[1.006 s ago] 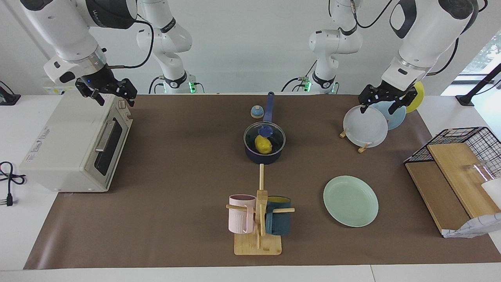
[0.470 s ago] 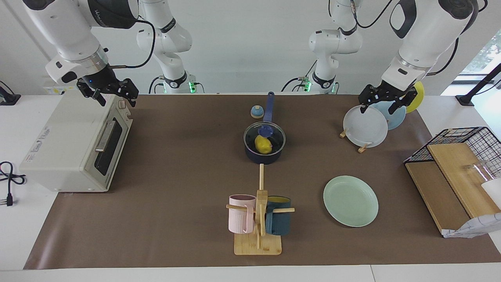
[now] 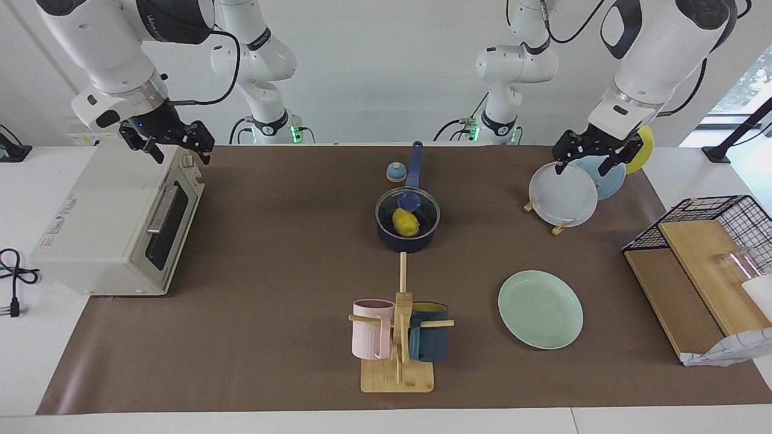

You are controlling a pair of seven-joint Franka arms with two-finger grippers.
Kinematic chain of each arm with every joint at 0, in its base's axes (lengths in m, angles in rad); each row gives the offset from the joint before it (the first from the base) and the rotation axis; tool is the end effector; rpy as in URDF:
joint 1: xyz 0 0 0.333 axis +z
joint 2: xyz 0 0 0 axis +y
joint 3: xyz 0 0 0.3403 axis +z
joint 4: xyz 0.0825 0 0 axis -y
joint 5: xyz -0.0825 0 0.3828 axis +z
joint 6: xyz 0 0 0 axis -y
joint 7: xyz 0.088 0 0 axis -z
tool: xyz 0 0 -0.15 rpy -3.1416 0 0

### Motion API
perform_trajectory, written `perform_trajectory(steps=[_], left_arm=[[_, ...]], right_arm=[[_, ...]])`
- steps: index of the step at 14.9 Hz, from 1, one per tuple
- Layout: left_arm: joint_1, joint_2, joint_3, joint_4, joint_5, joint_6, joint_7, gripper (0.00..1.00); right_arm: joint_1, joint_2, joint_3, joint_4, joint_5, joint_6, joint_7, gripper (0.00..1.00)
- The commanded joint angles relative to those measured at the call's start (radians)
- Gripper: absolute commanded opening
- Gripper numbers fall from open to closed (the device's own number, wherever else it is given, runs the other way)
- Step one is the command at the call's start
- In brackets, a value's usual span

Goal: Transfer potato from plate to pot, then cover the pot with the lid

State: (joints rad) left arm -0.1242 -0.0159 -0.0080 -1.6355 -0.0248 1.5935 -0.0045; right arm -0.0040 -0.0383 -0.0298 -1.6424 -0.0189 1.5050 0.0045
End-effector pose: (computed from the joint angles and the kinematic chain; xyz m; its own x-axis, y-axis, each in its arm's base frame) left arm 0.5422 -0.0758 0.5861 0.9916 -0.1267 -0.0262 -0.1261 -0.9917 0.0245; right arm 0.5271 -0.0210 0.5880 0.9943 -0.0392 -0.0989 -0.0376 -0.9991 0.0182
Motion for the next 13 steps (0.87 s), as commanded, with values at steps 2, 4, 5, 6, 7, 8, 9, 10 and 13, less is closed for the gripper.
perform_trajectory(steps=[2,4,5,6,7,8,9,10,13], left_arm=[[0.005,-0.022,0.000,-0.018,0.005,-0.007,0.006,1.00],[0.003,-0.022,0.000,-0.018,0.005,-0.007,0.006,1.00],[0.003,-0.022,0.000,-0.018,0.005,-0.007,0.006,1.00],[0.005,-0.022,0.000,-0.018,0.005,-0.007,0.008,1.00],[0.005,-0.022,0.000,-0.018,0.005,-0.007,0.006,1.00],[0.003,-0.022,0.000,-0.018,0.005,-0.007,0.006,1.00],[0.005,-0.022,0.000,-0.018,0.005,-0.007,0.006,1.00],[0.005,-0.022,0.000,-0.018,0.005,-0.007,0.006,1.00],[0.003,-0.022,0.000,-0.018,0.005,-0.007,0.006,1.00]], right_arm=[[-0.004,0.002,0.019,0.001,0.019,0.000,-0.017,1.00],[-0.004,0.009,0.019,0.001,0.017,0.000,-0.015,1.00],[-0.002,0.012,0.019,0.004,0.017,0.000,-0.015,1.00],[-0.002,0.027,0.019,0.012,0.017,-0.003,-0.015,1.00],[-0.002,0.031,0.019,0.012,0.019,-0.005,-0.015,1.00],[-0.002,0.028,0.019,0.010,0.019,-0.008,-0.017,1.00],[-0.002,0.028,0.019,0.012,0.017,-0.009,-0.020,1.00],[-0.002,0.026,0.019,0.012,0.017,-0.008,-0.021,1.00],[-0.001,0.025,0.019,0.010,0.017,-0.006,-0.021,1.00]])
